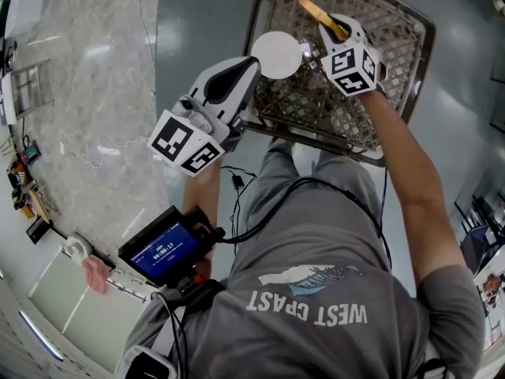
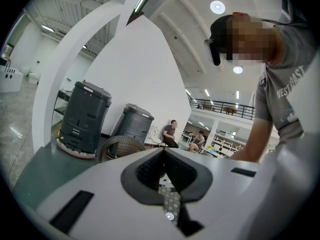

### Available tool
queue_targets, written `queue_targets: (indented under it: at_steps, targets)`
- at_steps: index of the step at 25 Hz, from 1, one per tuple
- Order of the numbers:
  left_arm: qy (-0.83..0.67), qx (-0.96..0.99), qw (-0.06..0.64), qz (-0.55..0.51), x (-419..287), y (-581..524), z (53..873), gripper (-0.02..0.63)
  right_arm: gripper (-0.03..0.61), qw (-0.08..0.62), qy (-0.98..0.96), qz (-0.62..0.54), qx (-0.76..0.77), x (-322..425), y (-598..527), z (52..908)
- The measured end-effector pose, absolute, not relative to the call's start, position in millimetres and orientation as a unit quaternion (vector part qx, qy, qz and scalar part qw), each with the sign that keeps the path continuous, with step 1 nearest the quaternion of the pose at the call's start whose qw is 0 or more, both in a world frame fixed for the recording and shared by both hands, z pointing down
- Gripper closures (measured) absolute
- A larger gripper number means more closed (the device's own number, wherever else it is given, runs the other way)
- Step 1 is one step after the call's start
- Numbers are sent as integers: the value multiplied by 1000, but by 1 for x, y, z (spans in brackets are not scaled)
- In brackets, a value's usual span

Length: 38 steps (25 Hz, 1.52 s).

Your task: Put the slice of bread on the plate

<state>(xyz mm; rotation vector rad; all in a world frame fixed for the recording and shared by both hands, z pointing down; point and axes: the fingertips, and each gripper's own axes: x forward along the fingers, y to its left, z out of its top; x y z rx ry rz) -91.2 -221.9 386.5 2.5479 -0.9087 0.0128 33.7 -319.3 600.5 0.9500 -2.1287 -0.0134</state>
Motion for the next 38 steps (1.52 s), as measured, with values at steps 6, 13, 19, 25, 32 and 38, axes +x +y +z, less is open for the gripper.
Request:
queue_targets:
  at_steps: [6, 13, 19, 25, 32, 38]
  targets:
    - [-330, 918, 221, 7, -92, -221, 391, 607, 489, 401, -837, -24, 372, 31, -320, 608]
    - [-335, 914, 229, 12, -96, -218, 401, 607, 489, 407, -837, -100, 352, 12, -317, 601]
    - [-338, 910, 238, 16, -98, -218, 410, 607, 489, 421, -844, -178, 281, -31, -286, 617]
    - [-340, 907, 249, 19, -98, -219, 417, 607, 489, 437, -841, -207, 242, -53, -271, 637]
    - [-346, 902, 257, 19, -103, -215, 425, 607, 489, 465, -825, -249, 206, -68, -253, 662]
    - [-348, 900, 263, 19, -108, -209, 435, 607, 488, 499, -799, -301, 148, -85, -224, 691]
